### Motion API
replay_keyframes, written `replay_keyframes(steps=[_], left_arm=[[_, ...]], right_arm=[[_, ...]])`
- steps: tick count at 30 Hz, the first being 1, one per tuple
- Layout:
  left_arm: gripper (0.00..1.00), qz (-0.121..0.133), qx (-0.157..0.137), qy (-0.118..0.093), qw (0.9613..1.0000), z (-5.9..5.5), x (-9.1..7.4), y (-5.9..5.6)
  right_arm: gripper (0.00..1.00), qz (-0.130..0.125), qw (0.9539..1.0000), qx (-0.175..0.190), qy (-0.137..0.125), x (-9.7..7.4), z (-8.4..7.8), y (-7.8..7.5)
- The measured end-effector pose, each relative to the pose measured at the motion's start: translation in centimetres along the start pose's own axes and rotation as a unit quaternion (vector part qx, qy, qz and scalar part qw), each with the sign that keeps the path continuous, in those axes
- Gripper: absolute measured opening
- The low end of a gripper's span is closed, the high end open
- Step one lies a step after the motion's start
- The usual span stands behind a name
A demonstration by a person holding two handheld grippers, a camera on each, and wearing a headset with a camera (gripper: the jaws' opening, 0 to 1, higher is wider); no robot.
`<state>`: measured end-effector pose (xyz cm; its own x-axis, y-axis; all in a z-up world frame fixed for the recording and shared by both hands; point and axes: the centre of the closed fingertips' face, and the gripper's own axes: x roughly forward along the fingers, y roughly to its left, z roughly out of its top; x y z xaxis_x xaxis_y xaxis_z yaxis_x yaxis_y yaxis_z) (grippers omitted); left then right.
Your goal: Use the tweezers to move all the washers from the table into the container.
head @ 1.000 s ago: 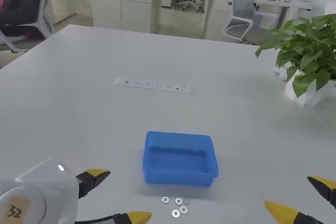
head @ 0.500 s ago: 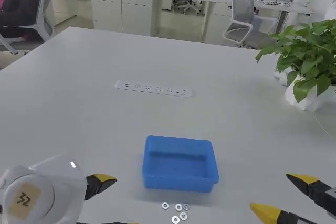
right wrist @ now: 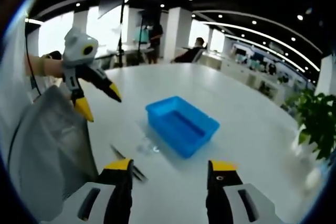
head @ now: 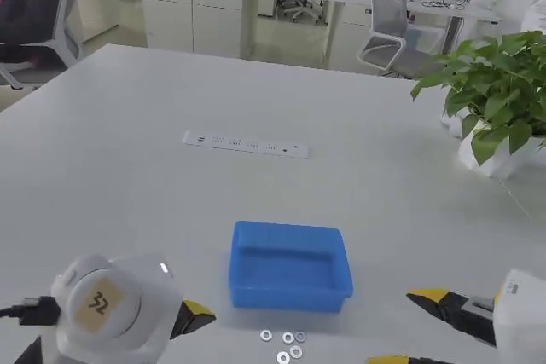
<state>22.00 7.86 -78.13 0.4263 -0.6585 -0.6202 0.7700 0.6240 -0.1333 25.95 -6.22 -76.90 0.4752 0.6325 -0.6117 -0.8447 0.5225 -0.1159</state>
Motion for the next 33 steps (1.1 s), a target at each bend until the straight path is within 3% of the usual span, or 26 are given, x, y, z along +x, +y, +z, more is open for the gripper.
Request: replay_keyframes(steps=[3, 6, 10, 15, 17, 22, 29, 33], left_arm=[[0.51, -0.006, 0.010, 0.014, 0.9998, -0.4, 0.4, -0.3], [0.50, -0.013, 0.021, 0.030, 0.9992, -0.8, 0.8, -0.6], [0.48, -0.023, 0.029, 0.050, 0.9980, -1.4, 1.4, -1.0], [0.44, -0.028, 0.055, 0.081, 0.9948, -2.2, 2.1, -0.8], [0.42, -0.034, 0.057, 0.088, 0.9939, -2.3, 2.4, -0.8], [0.35, -0.049, 0.076, 0.116, 0.9892, -3.1, 3.0, -1.2], [0.25, -0.065, 0.087, 0.147, 0.9831, -4.2, 3.7, -1.5], [0.20, -0.071, 0.096, 0.161, 0.9797, -4.7, 4.0, -1.6]], right_arm=[[0.54, 0.023, 0.9995, -0.017, 0.015, 0.7, -0.2, 0.8], [0.52, 0.063, 0.9967, -0.033, 0.041, 1.6, -0.7, 2.2], [0.50, 0.104, 0.9901, -0.057, 0.075, 2.6, -1.7, 3.5], [0.45, 0.137, 0.9821, -0.081, 0.101, 3.3, -2.4, 4.4], [0.42, 0.155, 0.9762, -0.098, 0.117, 3.5, -2.9, 4.8], [0.35, 0.183, 0.9664, -0.114, 0.140, 4.1, -3.7, 5.5], [0.29, 0.216, 0.9437, -0.167, 0.186, 4.8, -5.4, 6.2], [0.26, 0.227, 0.9359, -0.181, 0.200, 5.2, -5.8, 6.3]])
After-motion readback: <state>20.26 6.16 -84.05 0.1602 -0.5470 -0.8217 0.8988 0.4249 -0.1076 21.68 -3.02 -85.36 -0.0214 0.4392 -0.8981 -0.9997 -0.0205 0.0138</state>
